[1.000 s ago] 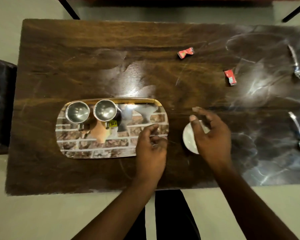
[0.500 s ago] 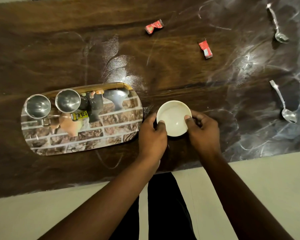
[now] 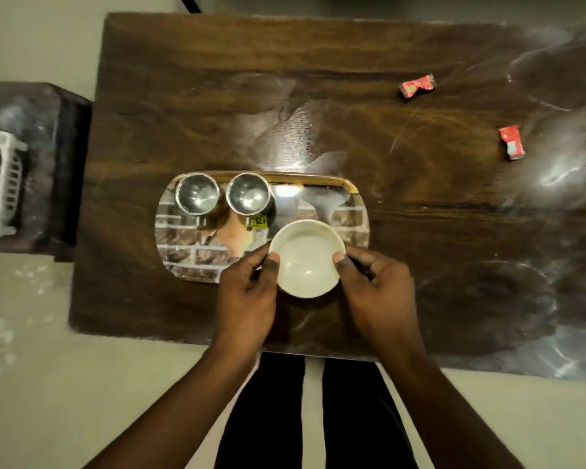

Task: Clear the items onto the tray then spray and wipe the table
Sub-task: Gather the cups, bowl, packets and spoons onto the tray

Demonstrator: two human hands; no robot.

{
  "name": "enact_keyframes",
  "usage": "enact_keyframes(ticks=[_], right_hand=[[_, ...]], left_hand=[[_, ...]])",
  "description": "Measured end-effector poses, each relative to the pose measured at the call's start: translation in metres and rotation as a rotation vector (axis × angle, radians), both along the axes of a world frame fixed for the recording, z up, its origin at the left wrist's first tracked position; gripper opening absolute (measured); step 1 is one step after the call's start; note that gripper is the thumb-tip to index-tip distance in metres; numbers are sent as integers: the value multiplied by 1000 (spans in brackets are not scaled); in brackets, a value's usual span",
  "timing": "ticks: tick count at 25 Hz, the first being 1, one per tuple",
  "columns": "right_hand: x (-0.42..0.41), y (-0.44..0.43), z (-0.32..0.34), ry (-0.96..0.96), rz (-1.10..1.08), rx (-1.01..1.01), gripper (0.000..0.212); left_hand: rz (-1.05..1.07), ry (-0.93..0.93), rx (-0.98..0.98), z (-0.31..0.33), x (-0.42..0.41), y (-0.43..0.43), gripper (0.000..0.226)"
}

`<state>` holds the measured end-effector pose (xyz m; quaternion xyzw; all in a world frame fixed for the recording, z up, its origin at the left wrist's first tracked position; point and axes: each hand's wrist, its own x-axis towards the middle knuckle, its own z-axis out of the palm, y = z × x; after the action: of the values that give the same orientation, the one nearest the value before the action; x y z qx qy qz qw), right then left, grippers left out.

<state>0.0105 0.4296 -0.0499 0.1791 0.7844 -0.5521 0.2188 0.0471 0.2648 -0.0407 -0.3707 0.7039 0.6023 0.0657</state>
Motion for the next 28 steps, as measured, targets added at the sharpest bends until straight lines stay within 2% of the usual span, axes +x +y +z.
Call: enact_keyframes(ticks=[4,11,20,28], right_hand=[[11,-59,-7,-28,129,-74,22],[17,-110,-29,1,209,-35,25],[14,-116,-44,-7,115,-24,27],[15,-116,-48,-15,101,-56,26]], left_hand=[[84,-25,-98,-6,27,-61,34],[122,-44,-148,-25,38,-107,22],[30,-44,-149,-45,24,-121,26],[61,-53,-102,-41,23,-120,26]])
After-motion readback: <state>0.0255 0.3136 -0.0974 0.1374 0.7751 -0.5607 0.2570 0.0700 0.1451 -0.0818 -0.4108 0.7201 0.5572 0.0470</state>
